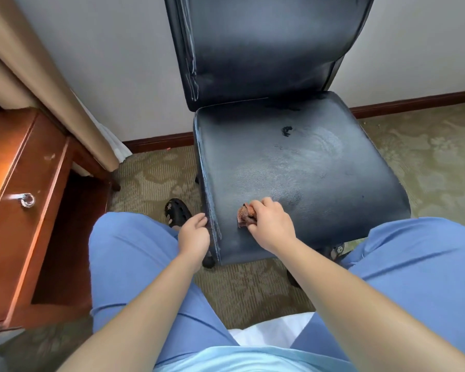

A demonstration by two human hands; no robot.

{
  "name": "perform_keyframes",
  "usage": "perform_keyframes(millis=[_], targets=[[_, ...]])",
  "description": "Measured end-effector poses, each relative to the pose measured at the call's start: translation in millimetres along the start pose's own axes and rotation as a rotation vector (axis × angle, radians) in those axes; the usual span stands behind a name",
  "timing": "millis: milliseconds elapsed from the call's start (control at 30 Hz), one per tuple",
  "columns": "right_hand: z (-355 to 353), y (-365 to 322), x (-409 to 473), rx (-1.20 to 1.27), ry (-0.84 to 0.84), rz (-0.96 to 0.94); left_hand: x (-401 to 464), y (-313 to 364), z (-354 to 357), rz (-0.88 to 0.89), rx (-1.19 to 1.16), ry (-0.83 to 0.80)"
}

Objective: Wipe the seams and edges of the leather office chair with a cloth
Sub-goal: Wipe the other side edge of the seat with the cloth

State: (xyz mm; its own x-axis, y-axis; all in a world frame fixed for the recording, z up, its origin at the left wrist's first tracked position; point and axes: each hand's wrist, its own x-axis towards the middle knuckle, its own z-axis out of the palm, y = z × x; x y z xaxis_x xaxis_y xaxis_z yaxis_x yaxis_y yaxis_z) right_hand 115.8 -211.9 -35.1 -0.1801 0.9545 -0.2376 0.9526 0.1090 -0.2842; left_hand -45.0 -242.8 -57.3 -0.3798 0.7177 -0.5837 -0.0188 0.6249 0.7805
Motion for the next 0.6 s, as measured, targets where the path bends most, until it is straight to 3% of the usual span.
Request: perform_keyframes(millis=[300, 433, 600], targets=[[5, 0, -21, 0.052, -0.002, 0.136, -16, -20, 28, -0.123, -0.292, 0.131], [8, 4, -21, 0.053, 0.045, 0.172, -15, -28, 32, -0.106, -0.287, 0.126], [11, 5, -26, 0.075, 0.07, 0.17, -14, -42, 37, -0.093, -0.173, -0.003]])
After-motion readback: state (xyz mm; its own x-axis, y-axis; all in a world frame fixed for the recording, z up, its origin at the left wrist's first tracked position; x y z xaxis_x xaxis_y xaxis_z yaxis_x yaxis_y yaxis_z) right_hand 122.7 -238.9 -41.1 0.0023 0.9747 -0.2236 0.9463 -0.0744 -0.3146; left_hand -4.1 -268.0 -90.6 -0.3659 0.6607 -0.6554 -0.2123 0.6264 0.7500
